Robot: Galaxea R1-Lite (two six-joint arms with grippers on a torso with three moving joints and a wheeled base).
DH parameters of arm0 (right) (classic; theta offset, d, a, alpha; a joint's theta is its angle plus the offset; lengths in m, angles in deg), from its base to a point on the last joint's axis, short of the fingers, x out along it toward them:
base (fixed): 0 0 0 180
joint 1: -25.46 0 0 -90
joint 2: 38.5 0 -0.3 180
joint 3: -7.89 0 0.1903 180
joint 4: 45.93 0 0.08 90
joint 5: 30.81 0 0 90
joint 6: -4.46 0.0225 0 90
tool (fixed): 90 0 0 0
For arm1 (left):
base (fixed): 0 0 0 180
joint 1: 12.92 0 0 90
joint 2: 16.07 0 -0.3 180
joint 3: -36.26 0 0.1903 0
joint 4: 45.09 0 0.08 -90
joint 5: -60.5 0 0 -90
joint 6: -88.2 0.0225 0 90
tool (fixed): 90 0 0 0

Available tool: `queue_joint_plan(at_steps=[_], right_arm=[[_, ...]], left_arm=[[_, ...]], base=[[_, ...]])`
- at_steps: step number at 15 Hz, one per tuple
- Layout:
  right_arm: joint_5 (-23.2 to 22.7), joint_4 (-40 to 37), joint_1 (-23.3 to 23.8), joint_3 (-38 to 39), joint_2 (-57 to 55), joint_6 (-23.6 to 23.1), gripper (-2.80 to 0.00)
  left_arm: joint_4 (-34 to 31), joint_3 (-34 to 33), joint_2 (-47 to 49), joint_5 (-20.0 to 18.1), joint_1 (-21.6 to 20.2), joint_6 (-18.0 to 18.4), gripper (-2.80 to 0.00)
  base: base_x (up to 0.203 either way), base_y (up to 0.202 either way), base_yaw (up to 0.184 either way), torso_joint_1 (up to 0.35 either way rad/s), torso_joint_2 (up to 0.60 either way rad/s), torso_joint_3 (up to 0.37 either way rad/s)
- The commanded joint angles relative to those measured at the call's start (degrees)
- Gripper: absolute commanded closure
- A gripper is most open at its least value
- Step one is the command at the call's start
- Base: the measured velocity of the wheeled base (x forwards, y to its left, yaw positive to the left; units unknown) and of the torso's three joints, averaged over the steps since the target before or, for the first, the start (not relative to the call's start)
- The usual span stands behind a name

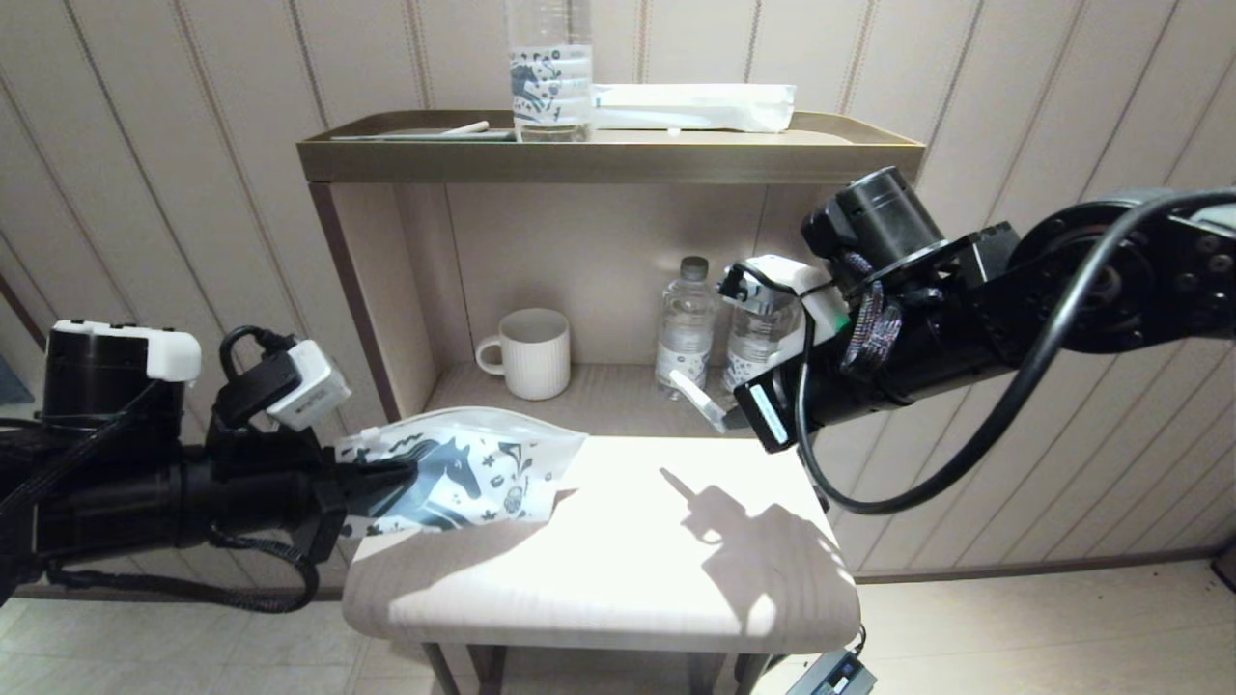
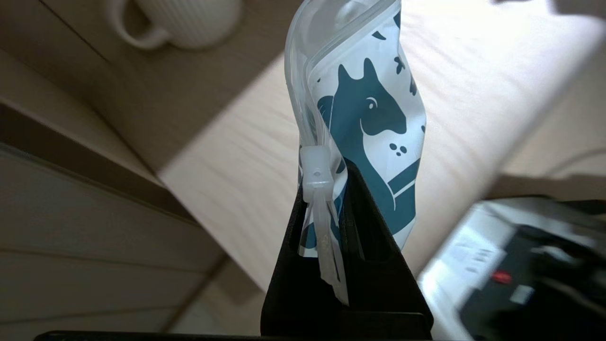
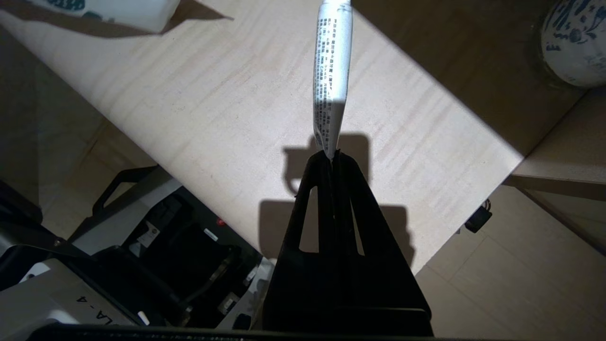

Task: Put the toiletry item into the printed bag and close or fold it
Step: Pick up the toothpaste

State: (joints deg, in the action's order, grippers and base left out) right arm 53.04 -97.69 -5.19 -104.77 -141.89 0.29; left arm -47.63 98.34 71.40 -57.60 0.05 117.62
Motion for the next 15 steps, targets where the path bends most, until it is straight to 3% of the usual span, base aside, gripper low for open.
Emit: queue_joint_plan(at_steps=[1,4,7,10,15], right_arm=[[-1.05,-0.76,0.73,-1.88,-0.02,-0.63,0.00],[-5.87,-2.07,1.85,-2.55,0.88,-4.12,0.00],[-8.42,-4.79,1.97,-3.36,1.08,-7.10,0.00],[-8.97,-7.90,1.81,-2.99,3.37,-9.97,0.00],[-9.05,-7.88,5.67,-3.44,0.37,-9.98,0.00]], left_arm=[[5.01,3.05,5.34,1.35,1.97,2.43,0.00],[10.73,6.07,7.12,3.92,9.16,2.88,0.00],[12.00,6.64,8.52,4.62,14.57,3.55,0.00],[11.96,5.74,9.34,4.17,14.89,11.06,0.00],[14.36,6.66,13.67,4.28,14.92,10.88,0.00]], base=[[0.000,0.000,0.000,0.000,0.00,0.000],[0.000,0.000,0.000,0.000,0.00,0.000],[0.000,0.000,0.000,0.000,0.00,0.000],[0.000,0.000,0.000,0.000,0.00,0.000],[0.000,0.000,0.000,0.000,0.00,0.000]])
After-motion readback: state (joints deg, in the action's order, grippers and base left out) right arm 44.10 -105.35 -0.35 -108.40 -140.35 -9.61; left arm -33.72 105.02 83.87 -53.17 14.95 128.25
